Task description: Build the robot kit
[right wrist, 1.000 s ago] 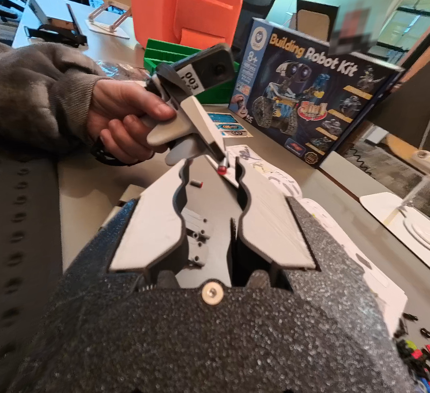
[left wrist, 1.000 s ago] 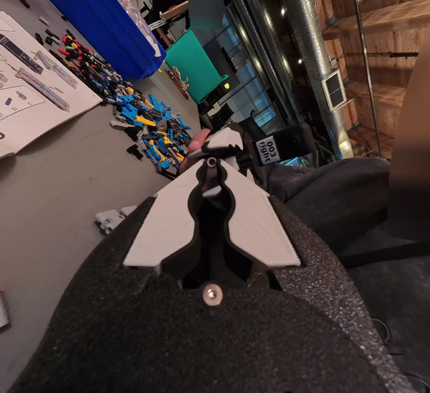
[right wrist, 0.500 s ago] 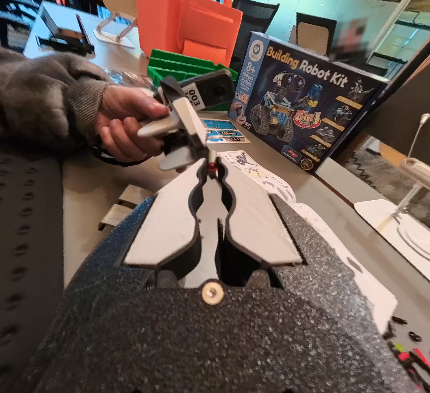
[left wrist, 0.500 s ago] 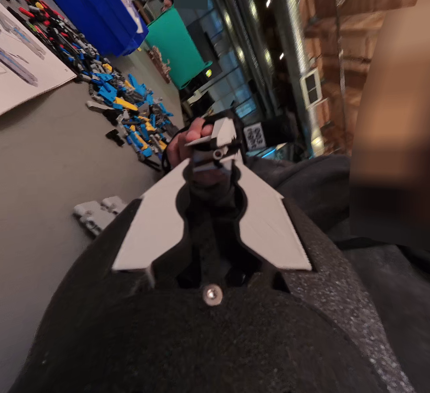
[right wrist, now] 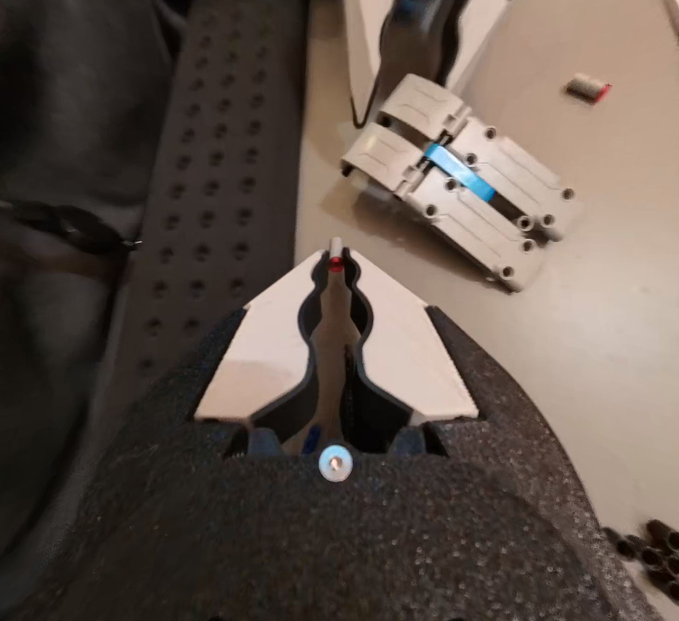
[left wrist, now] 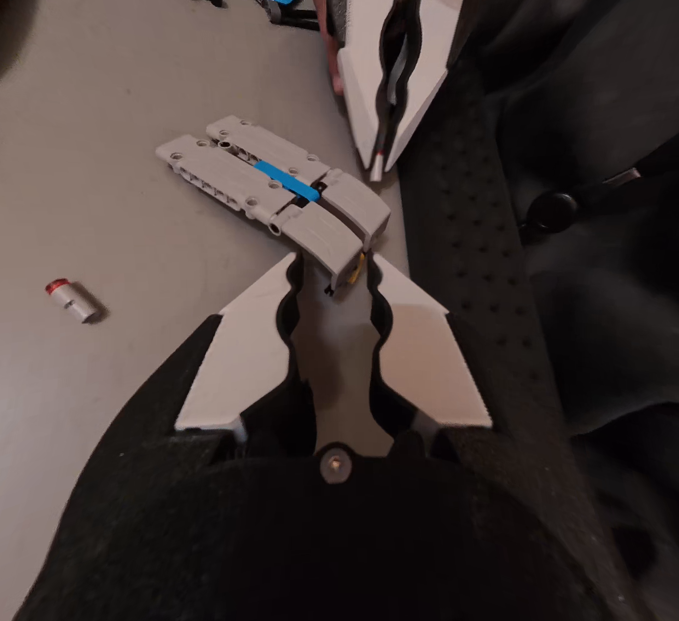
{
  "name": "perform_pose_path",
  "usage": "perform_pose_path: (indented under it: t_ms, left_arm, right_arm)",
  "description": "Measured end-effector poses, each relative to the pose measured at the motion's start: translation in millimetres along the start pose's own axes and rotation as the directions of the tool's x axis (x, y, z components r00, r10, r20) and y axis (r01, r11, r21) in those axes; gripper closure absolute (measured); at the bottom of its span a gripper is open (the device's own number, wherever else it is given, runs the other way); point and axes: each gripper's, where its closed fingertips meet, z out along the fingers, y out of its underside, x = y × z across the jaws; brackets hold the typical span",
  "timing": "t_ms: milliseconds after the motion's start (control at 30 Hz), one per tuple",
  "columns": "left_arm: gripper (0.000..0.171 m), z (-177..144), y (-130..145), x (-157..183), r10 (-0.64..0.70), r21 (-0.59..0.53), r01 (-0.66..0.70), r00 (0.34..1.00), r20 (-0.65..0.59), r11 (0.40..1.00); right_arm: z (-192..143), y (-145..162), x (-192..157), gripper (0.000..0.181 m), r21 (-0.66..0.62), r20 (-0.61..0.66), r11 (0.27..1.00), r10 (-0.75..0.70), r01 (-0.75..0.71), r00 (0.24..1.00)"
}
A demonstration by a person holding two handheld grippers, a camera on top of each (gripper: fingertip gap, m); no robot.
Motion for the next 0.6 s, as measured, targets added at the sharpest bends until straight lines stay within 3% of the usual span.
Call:
perform_pose_path:
  t_ms: [67,200,267,367,467,533,600]
  left_arm:
    - [0.157,6.8,-5.4,3.1,-0.023,0.005,0.023,0.999,-0.036,1.000]
    - [0.166,3.1,-36.5,12.5,-0.123,0.126,0.137,0.986,-0.117,0.982]
    - [0.169,-7.2,-60.5,20.3,-0.158,0.224,0.196,0.971,-0.178,0.955]
    - [0.169,-21.0,-88.1,20.4,-0.241,0.330,0.306,0.944,-0.224,0.893]
    - [0.169,-37.2,-114.1,22.2,-0.319,0.433,0.448,0.885,-0.340,0.782]
    - [0.169,-41.1,-122.0,21.1,-0.355,0.466,0.516,0.849,-0.391,0.719]
    - [0.169,-38.6,-122.4,20.8,-0.357,0.483,0.523,0.846,-0.396,0.703]
  right_arm:
    - [3.4,-2.3,8.5,0.175,0.006,-0.048,1.000,0.000,0.000,0.999]
    - [-16.5,-23.3,24.5,0.175,0.129,-0.145,0.991,0.004,0.015,0.989]
    - [-34.2,-35.2,22.6,0.175,0.213,-0.132,0.977,0.022,0.007,0.991]
    - [-57.8,-48.8,18.4,0.175,0.331,-0.098,0.943,0.057,-0.021,0.994]
    - [-74.5,-65.0,17.2,0.175,0.461,-0.094,0.887,0.078,-0.026,0.992]
    - [-81.3,-71.0,22.3,0.175,0.507,-0.145,0.862,0.080,0.005,0.986]
    - [-85.3,-74.7,23.5,0.175,0.548,-0.138,0.836,0.093,-0.003,0.986]
